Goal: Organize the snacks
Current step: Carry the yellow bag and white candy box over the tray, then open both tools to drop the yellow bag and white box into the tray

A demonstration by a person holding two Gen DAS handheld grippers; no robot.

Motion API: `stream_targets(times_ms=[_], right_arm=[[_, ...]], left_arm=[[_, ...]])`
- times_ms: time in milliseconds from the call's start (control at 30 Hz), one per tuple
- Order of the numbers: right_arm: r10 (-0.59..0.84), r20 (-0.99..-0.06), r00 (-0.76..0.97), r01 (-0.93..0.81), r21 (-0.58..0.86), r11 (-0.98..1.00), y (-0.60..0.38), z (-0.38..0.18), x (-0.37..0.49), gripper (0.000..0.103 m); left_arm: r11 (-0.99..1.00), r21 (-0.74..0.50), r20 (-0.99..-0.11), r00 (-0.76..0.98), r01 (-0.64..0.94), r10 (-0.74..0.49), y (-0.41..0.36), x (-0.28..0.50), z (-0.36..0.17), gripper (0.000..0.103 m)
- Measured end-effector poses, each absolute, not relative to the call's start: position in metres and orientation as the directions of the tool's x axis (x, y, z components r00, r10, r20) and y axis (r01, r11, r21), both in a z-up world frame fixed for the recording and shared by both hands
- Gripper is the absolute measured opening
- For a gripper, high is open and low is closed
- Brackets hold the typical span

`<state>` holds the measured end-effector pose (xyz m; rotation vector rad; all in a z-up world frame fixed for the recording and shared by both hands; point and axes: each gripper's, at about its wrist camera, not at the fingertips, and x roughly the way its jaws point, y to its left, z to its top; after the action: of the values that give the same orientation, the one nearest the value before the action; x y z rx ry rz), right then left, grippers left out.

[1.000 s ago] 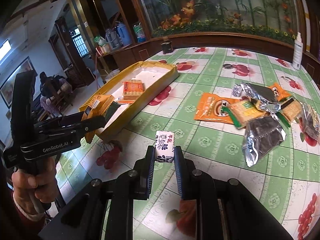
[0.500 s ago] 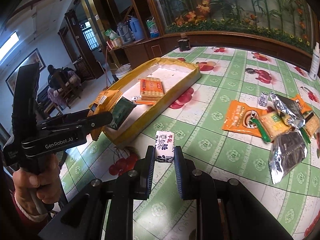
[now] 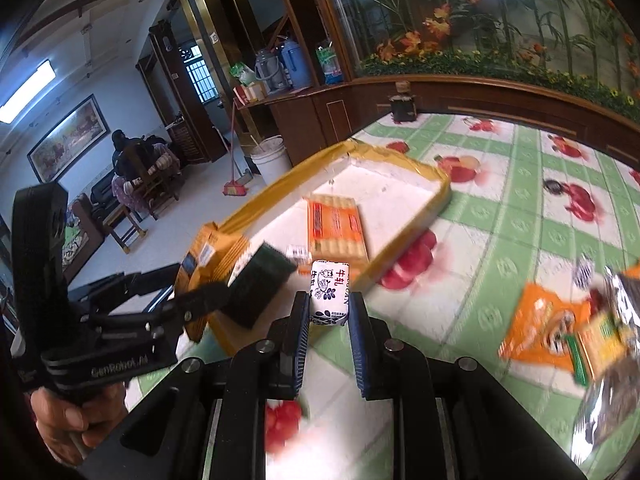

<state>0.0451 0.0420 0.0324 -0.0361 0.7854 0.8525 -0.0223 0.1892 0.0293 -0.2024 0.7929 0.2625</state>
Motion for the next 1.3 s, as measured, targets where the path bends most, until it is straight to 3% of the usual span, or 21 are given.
stream_targets(times_ms=[400,967,1100,1200,1300], right_arm=[[0.644,-0.66,0.387,-0.691,0.254,0.677,0.109,0.019,0.105,0.02],[0.612,-0.692,0.382,-0.679,0.239,0.694,0.125,-0.004,0.117,0.024],[0.617,-0.683,0.39,-0.674,0.245,0.697,0.119,0.001,0.113,0.03],[0.625,-0.674,0.394,-0.67,0.255,0.697,0.111,0.005,0.11,0.043],[0.628,-0.667,0.402,-0.665,0.259,0.701,0.101,0.009,0.104,0.044]], left_arm=[[0.939,-0.06,-0.754,0.632,-0.338,0.179,0.21,0.006,0.011,0.071],[0.936,-0.034,-0.773,0.603,-0.349,0.197,0.213,0.012,-0.001,0.071],[0.935,-0.047,-0.773,0.606,-0.351,0.188,0.214,0.011,0.002,0.071],[0.934,-0.046,-0.776,0.601,-0.356,0.191,0.212,0.01,0.002,0.072],[0.933,-0.027,-0.768,0.605,-0.358,0.21,0.208,0.005,0.007,0.072]])
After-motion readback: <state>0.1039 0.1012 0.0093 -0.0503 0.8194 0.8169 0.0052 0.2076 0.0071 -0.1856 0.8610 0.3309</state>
